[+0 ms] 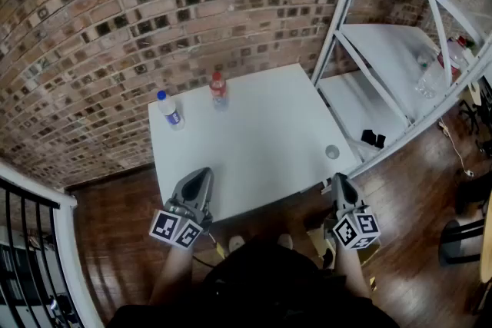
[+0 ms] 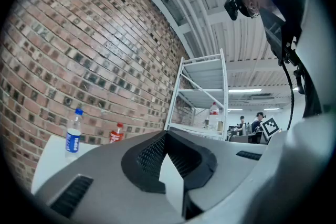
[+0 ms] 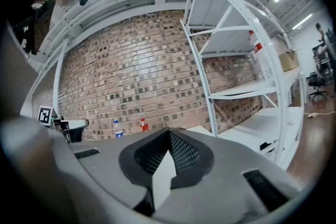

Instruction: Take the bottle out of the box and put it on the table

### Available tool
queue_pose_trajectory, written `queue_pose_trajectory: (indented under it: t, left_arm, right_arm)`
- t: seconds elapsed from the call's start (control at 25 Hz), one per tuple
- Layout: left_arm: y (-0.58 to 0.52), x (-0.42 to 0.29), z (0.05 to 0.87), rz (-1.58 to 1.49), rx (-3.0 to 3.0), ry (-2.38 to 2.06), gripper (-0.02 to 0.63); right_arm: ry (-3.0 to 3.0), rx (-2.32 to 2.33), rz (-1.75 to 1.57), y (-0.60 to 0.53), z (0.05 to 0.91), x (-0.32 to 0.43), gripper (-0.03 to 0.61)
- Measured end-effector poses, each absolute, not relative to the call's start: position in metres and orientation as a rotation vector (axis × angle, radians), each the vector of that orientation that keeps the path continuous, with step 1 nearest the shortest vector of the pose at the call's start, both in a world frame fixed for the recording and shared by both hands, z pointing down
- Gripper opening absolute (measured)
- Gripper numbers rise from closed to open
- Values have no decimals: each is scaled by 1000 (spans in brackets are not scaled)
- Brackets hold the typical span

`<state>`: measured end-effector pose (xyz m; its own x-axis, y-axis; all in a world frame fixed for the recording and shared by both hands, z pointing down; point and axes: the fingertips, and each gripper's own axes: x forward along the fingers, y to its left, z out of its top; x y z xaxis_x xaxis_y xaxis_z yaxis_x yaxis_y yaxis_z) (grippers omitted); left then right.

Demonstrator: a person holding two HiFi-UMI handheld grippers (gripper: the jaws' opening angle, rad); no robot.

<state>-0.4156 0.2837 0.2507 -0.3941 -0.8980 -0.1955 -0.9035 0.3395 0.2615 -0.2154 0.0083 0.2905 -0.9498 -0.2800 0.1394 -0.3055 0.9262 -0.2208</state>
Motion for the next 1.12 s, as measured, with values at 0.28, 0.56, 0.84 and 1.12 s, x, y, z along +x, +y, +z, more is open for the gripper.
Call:
queue_pose_trajectory:
  t: [0.28, 0.56, 0.84, 1.12]
  left_arm:
    - [214, -394, 264, 592, -1965, 2404, -3]
    - [132, -319, 262, 526, -2305, 2155, -3]
    - [67, -251, 238, 493, -2404, 2015, -3]
    - [4, -193, 220, 438, -2441, 1922, -3]
  right_arm:
    - [-2923, 734, 389, -18, 299, -139, 2]
    - [-2873, 1086, 428, -40, 299, -33, 2]
    - [-2910, 1215, 408, -76, 279, 40, 2]
    - [-2950, 1315, 360, -137, 259, 104, 2]
